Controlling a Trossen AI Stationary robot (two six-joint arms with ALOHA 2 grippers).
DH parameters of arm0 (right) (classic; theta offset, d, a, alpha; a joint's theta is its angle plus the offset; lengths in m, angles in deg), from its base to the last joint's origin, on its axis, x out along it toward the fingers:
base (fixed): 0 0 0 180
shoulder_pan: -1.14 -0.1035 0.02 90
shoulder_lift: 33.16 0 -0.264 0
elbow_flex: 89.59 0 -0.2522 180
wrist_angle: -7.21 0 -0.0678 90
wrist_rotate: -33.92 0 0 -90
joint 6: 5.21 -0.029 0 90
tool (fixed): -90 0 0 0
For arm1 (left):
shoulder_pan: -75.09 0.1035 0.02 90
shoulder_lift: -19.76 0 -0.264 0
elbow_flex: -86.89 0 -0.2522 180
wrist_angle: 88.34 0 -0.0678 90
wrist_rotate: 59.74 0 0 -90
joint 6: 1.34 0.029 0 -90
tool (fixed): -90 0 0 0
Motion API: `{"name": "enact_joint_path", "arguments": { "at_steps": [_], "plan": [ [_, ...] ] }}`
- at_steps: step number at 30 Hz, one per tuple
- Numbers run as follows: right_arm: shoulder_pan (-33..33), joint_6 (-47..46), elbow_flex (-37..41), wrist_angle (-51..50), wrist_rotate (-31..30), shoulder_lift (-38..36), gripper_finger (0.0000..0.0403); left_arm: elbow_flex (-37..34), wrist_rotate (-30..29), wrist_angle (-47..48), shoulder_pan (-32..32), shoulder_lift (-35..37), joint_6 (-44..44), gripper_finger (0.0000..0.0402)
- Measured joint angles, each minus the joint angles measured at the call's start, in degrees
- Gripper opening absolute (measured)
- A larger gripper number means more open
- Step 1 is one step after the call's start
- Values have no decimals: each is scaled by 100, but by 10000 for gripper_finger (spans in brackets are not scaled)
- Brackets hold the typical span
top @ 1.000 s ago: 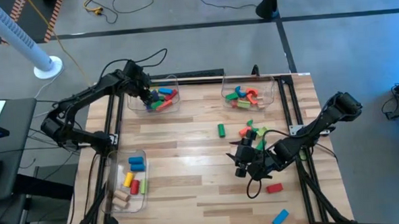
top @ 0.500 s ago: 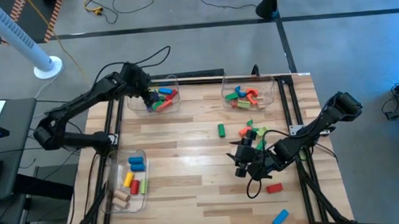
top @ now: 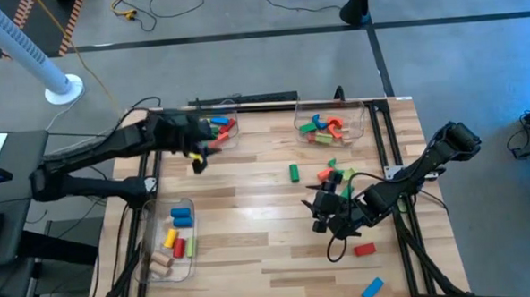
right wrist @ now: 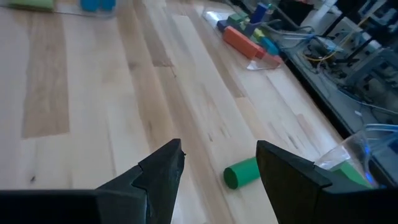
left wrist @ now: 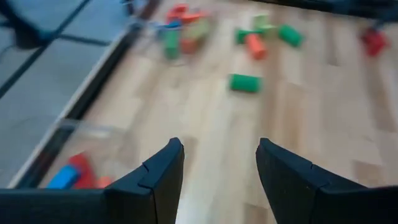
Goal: Sort blocks by size
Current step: Put the orange cylindrical block into the bottom left transparent bin
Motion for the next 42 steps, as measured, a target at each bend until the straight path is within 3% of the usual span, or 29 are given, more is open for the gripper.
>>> {"name": "enact_joint_path", "arguments": {
  "at_steps": [5, 11, 19, 25, 35, 42],
  "plan": [
    [123, -262, 0, -89, -166, 0, 240, -16, -18, -311, -881, -139, 0, 191],
    [369, -1211, 0, -862, -154, 0, 240, -605, -130, -1405, -1654, -208, 131, 191],
    [434, -2610, 0, -2082, 567, 0, 240, -1512, -164, -2788, -2263, -208, 130, 191],
    [387, -3023, 0, -2490, 1270, 0, 240, -2010, -171, -3715, -2463, -208, 153, 190],
    [670, -4938, -2, -4558, 1316, -180, 240, -2208, -173, -4095, -2465, -208, 90, 190],
    [1129, -4752, -2, -4730, 1482, -332, 240, -2208, -172, -4081, -2486, -208, 89, 190]
  ]
}}
